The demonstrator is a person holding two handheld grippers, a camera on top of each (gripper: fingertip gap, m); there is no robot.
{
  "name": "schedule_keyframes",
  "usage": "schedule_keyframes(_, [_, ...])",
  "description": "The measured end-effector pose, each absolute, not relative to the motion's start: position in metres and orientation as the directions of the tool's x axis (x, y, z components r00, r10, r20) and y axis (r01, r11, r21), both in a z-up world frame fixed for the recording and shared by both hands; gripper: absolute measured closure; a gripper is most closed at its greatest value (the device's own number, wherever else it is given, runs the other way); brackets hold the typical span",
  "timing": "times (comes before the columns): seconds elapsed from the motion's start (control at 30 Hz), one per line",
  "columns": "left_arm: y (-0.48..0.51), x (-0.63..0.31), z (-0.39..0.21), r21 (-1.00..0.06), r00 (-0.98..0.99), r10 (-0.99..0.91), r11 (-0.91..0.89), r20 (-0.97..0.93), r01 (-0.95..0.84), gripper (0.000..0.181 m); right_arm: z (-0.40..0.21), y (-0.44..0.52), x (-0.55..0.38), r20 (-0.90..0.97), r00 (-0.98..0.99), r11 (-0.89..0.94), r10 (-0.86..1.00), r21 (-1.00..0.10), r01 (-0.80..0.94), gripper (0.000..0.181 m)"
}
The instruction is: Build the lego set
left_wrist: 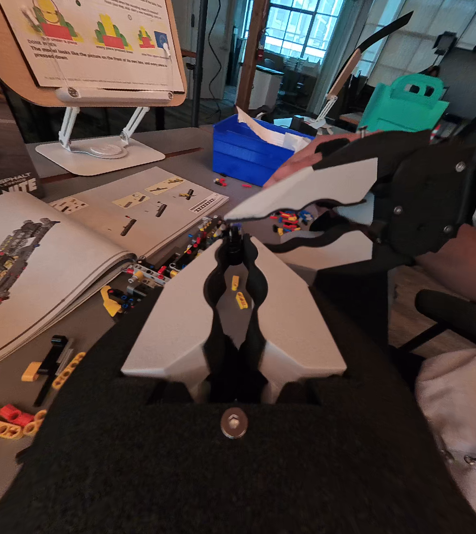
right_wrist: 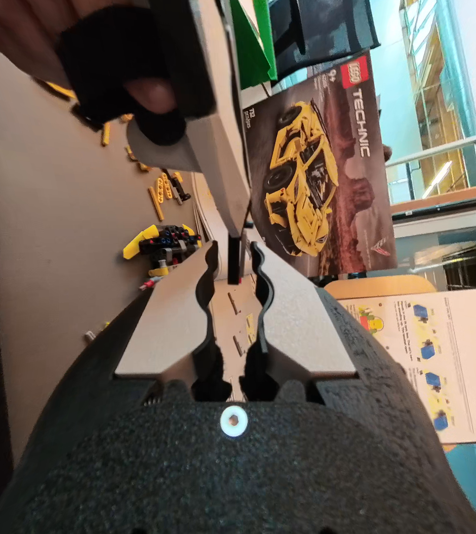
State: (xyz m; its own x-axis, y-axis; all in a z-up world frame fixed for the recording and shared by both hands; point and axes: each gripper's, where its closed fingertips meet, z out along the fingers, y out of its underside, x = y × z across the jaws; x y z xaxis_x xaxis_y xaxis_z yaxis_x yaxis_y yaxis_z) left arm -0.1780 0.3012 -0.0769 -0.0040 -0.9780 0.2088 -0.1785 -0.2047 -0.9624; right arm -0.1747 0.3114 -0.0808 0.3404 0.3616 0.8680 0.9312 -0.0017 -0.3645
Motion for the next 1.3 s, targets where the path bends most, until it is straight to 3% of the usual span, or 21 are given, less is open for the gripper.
schedule_keyframes(0.13, [0.297, -0.179, -0.076, -0.952, -0.047, -0.965, -0.248, 0.260, -0.178, 0.175, -0.078, 0.312, -0.180, 0.885, 0.312, 0.026, 0.347, -0.341, 0.940, 0.169])
schedule_keyframes(0.5, [0.295, -0.178, -0.078, -0.944, -0.075, -0.952, -0.280, 0.296, -0.177, 0.175, -0.078, 0.311, -0.179, 0.903, 0.269, 0.044, 0.336, -0.300, 0.953, 0.170])
schedule_keyframes(0.63, [0.296, -0.179, -0.080, -0.943, -0.077, -0.953, -0.273, 0.292, -0.190, 0.175, -0.082, 0.311, -0.180, 0.825, 0.397, 0.028, 0.402, -0.445, 0.895, 0.170])
schedule_keyframes(0.8, [0.304, -0.184, -0.080, -0.932, -0.068, -0.942, -0.313, 0.330, -0.182, 0.175, -0.084, 0.312, -0.159, 0.790, 0.445, -0.068, 0.421, -0.462, 0.884, 0.148])
schedule_keyframes(0.97, [0.297, -0.185, -0.074, -0.862, -0.171, -0.848, -0.477, 0.502, -0.170, 0.175, -0.088, 0.310, -0.162, 0.815, 0.375, -0.048, 0.441, -0.395, 0.917, 0.160])
schedule_keyframes(1.17, [0.289, -0.187, -0.069, -0.733, -0.288, -0.677, -0.652, 0.677, -0.191, 0.175, -0.083, 0.306, -0.171, 0.735, 0.443, -0.050, 0.514, -0.490, 0.870, 0.169])
schedule_keyframes(1.3, [0.287, -0.185, -0.073, -0.772, -0.259, -0.728, -0.601, 0.635, -0.205, 0.175, -0.091, 0.303, -0.167, 0.741, 0.377, -0.074, 0.556, -0.408, 0.910, 0.170])
